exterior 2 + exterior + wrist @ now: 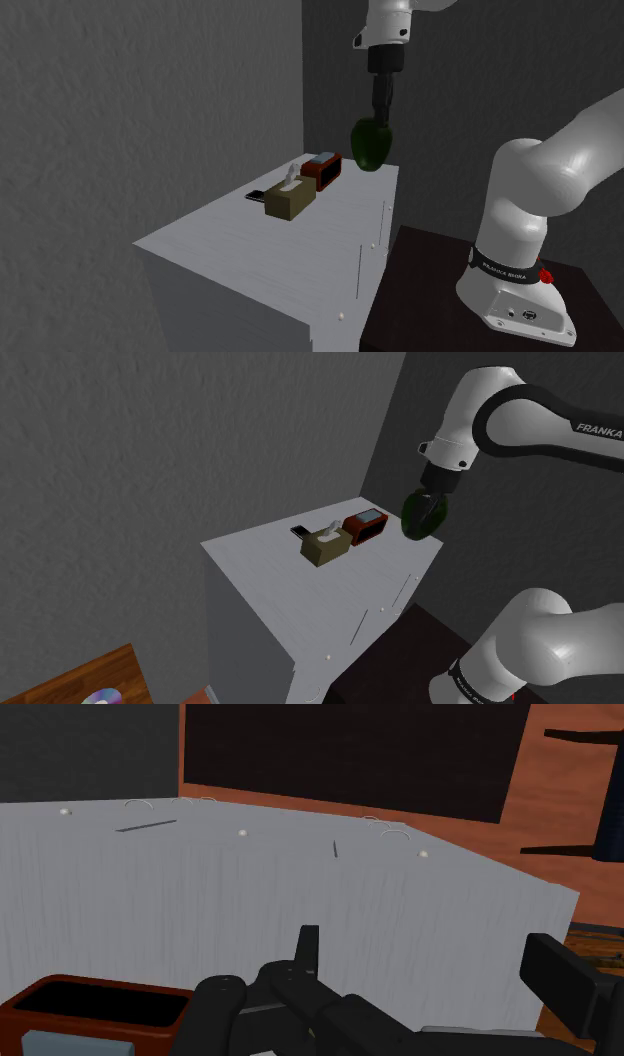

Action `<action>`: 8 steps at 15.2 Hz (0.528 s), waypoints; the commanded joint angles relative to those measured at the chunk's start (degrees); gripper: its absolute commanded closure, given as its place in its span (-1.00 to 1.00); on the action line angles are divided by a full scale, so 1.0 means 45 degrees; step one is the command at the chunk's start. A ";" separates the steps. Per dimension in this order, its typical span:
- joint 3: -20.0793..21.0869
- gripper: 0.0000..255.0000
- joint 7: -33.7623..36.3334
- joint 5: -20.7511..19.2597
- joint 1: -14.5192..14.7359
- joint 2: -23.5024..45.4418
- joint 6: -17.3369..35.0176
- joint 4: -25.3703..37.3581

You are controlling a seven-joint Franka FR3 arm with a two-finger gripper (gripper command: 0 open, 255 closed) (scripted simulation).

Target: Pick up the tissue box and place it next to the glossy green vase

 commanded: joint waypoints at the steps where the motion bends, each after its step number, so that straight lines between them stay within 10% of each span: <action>1: 0.0000 -1.00 0.0000 0.0000 0.0000 0.0000 0.0000 0.0000; 8: -0.0078 -1.00 0.1427 0.1117 -0.0537 0.1958 0.3944 -0.0842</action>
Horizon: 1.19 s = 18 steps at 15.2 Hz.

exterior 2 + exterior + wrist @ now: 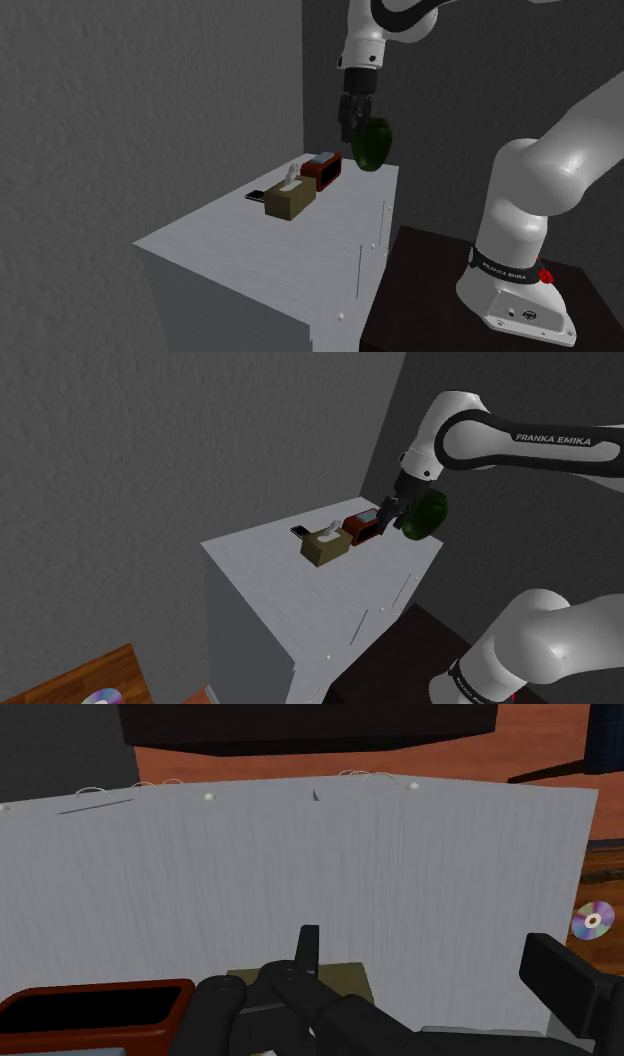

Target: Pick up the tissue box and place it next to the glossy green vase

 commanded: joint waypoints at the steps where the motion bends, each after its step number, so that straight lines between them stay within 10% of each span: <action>1: -0.0084 -1.00 0.0297 0.0310 -0.0161 0.0573 0.1254 -0.0308; 18: -0.0778 -1.00 0.1214 0.4243 -0.0332 0.7177 0.9002 0.1162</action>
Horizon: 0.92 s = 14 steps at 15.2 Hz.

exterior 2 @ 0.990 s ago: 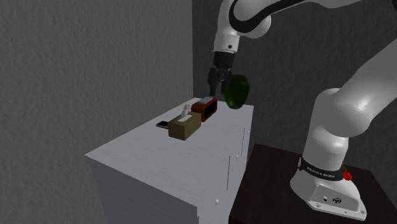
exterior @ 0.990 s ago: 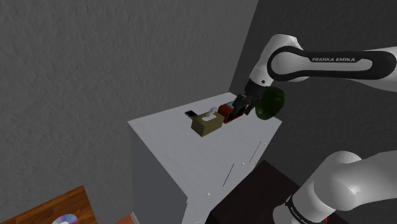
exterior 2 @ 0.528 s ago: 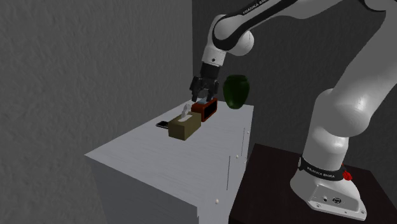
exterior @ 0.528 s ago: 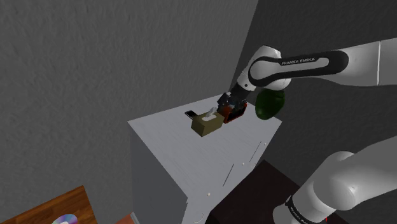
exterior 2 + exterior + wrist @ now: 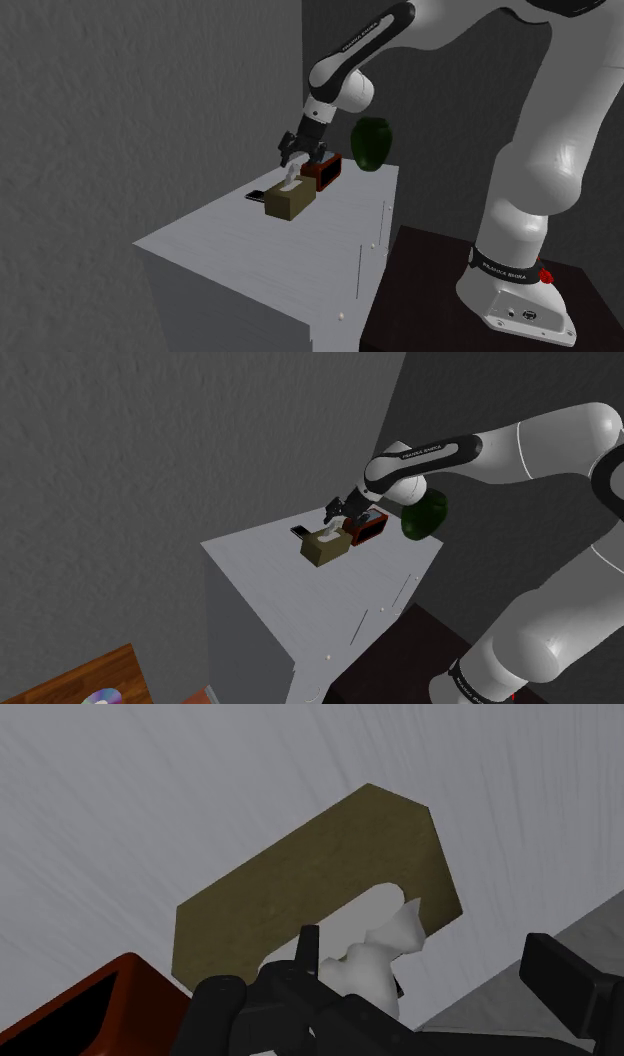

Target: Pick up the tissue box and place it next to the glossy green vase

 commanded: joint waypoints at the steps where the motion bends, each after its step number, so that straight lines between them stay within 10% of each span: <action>1: -0.0009 -1.00 -0.0088 0.0242 0.0035 0.0417 0.0320 0.0177; 14: 0.0115 -1.00 -0.0446 0.0750 0.0202 0.1311 0.1128 0.0266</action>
